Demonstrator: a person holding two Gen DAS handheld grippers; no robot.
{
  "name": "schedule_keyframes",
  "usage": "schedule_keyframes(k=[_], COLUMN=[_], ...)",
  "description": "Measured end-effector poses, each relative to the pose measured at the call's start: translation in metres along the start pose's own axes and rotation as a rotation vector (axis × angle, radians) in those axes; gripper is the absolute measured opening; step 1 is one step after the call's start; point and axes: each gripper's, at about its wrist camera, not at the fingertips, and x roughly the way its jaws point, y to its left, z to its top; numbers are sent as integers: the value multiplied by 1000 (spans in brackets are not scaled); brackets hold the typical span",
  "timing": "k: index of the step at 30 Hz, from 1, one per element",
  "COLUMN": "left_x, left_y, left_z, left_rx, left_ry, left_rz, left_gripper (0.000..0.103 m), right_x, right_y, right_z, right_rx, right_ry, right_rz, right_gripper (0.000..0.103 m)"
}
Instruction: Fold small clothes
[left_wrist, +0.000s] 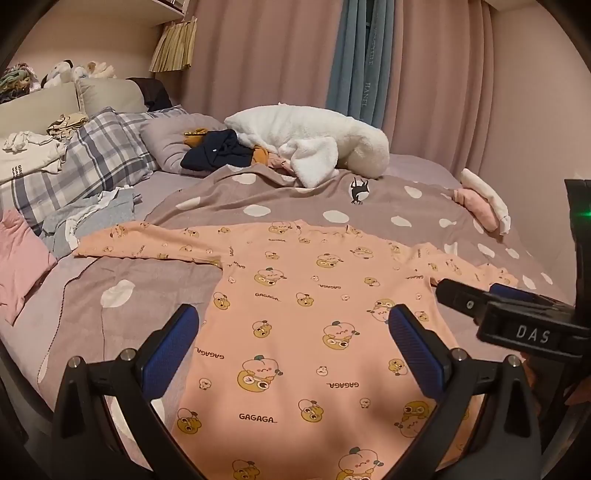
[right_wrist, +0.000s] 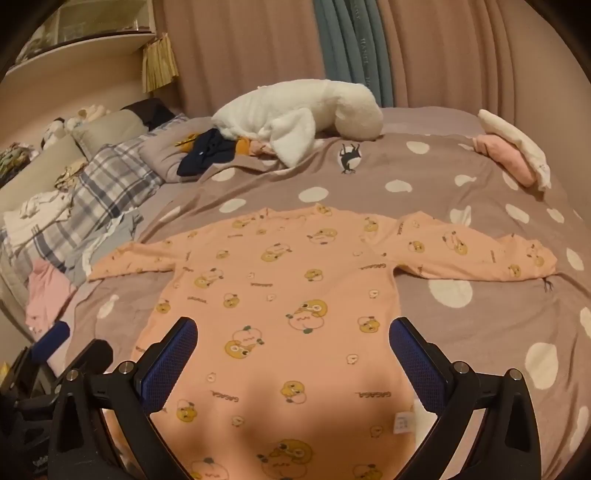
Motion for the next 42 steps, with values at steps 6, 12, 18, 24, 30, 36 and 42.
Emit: schedule_keyframes(k=[6, 12, 18, 24, 30, 36, 42], left_x=[-3, -6, -15, -29, -44, -49, -46], left_y=[3, 7, 12, 15, 26, 26, 24], left_z=[1, 1, 1, -1, 1, 5, 2], left_rx=[2, -7, -38, -13, -44, -56, -30], left_ry=[1, 18, 8, -28, -102, -123, -107], left_rz=[22, 28, 4, 47, 1, -31, 12], left_gripper=[103, 103, 103, 103, 103, 103, 103], right_x=[2, 4, 5, 10, 14, 12, 15], right_y=[2, 3, 3, 9, 19, 25, 21], right_z=[1, 0, -1, -2, -6, -7, -6], right_rx=[-6, 8, 35, 70, 80, 52, 63], right_ry=[5, 27, 46, 95, 138, 129, 137], right_rz=[4, 8, 29, 106, 170, 137, 120], right_gripper=[103, 103, 103, 103, 103, 103, 103])
